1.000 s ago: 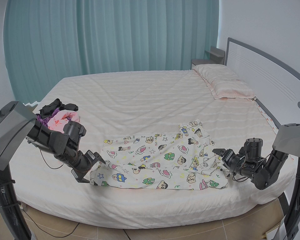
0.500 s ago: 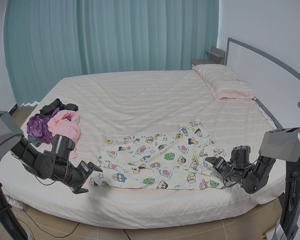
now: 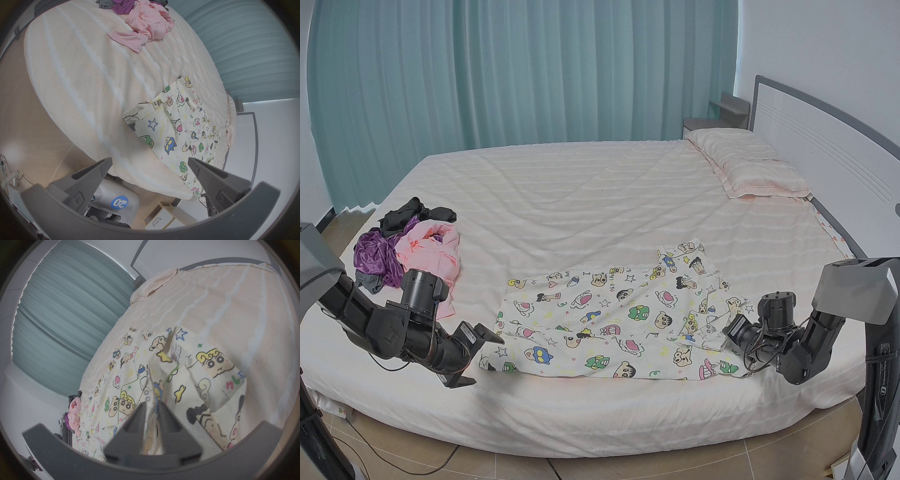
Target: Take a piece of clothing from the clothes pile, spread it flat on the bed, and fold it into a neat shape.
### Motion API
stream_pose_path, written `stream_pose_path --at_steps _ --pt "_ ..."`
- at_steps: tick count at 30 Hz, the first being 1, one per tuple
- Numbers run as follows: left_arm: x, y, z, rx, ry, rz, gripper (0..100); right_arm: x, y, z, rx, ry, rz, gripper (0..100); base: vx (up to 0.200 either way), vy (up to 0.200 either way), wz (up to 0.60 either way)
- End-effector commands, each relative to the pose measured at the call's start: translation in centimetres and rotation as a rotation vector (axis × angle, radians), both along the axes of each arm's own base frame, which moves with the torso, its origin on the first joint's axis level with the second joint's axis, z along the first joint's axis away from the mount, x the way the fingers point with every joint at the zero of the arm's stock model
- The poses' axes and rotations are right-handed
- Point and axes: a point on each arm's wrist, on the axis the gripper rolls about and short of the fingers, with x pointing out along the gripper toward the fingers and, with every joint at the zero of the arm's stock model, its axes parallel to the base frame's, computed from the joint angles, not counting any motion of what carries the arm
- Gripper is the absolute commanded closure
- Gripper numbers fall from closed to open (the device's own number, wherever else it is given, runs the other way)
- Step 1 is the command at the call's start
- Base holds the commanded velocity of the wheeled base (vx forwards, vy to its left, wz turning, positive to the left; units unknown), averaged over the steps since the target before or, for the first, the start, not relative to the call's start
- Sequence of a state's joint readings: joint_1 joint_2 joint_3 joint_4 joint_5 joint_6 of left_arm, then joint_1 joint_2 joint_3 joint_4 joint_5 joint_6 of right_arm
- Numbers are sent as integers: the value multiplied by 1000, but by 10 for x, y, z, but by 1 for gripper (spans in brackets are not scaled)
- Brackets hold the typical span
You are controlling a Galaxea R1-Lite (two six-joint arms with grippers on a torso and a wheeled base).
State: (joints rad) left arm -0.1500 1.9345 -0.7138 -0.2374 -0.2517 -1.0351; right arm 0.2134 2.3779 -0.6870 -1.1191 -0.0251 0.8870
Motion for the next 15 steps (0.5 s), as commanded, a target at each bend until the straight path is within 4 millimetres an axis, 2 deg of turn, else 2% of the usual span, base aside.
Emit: stream_pose_path --at_steps 1,9,12,15 --pt "0 0 0 0 2 0 0 -6 0 4 -2 2 3 100 0 0 0" --pt "0 -1 0 -1 3 1 0 -43 6 42 -3 -27 28 100 0 0 0" --pt "0 -3 0 -9 3 3 0 -56 15 45 -38 -23 20 100 0 0 0" --pt "1 -4 0 -11 -4 6 0 -66 24 37 -85 6 10 100 0 0 0"
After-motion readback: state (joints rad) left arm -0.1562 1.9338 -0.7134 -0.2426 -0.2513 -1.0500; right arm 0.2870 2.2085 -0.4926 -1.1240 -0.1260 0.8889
